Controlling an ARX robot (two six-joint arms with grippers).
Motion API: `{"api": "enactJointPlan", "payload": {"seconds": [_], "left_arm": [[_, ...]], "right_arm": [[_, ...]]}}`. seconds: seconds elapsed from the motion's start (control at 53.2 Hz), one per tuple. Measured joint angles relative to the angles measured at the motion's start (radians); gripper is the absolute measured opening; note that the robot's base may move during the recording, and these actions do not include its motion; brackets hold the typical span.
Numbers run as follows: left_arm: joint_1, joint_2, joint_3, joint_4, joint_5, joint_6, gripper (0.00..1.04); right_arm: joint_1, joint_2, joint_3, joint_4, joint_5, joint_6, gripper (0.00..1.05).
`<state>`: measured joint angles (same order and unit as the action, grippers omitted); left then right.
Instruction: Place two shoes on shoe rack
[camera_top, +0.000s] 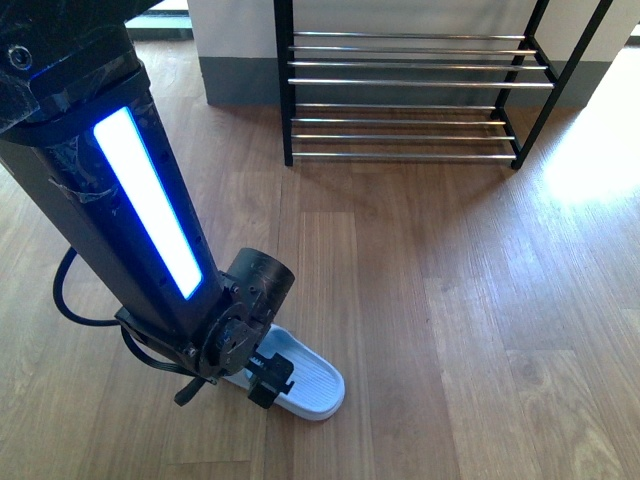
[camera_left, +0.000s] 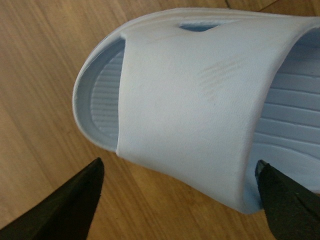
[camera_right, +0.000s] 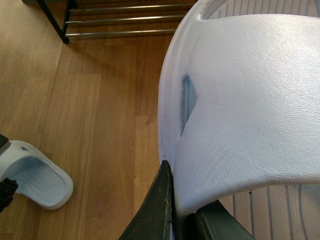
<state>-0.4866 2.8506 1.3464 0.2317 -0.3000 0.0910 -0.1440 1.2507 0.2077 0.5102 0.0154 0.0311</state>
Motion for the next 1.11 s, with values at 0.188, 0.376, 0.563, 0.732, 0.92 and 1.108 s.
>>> {"api": "enactJointPlan", "payload": {"seconds": [0.188, 0.376, 0.563, 0.732, 0.92, 1.108], "left_arm": [[-0.042, -0.001, -0.011, -0.024, -0.042, 0.042, 0.52], [-0.042, -0.001, -0.011, -0.036, -0.068, 0.071, 0.21], [-0.042, -0.002, -0.01, -0.039, -0.089, 0.083, 0.02], [-0.042, -0.002, -0.007, -0.042, -0.108, 0.116, 0.02], [-0.047, -0.017, -0.023, 0.024, -0.152, 0.238, 0.02], [-0.064, -0.064, -0.066, 0.092, -0.17, 0.307, 0.02]], "right_arm": [[0.0, 0.0, 0.0, 0.0, 0.0, 0.0, 0.01], [0.0, 0.0, 0.0, 0.0, 0.0, 0.0, 0.01], [0.0, 0.0, 0.0, 0.0, 0.0, 0.0, 0.01], [0.0, 0.0, 0.0, 0.0, 0.0, 0.0, 0.01], [0.0, 0.0, 0.0, 0.0, 0.0, 0.0, 0.01], [0.0, 0.0, 0.0, 0.0, 0.0, 0.0, 0.01]]}}
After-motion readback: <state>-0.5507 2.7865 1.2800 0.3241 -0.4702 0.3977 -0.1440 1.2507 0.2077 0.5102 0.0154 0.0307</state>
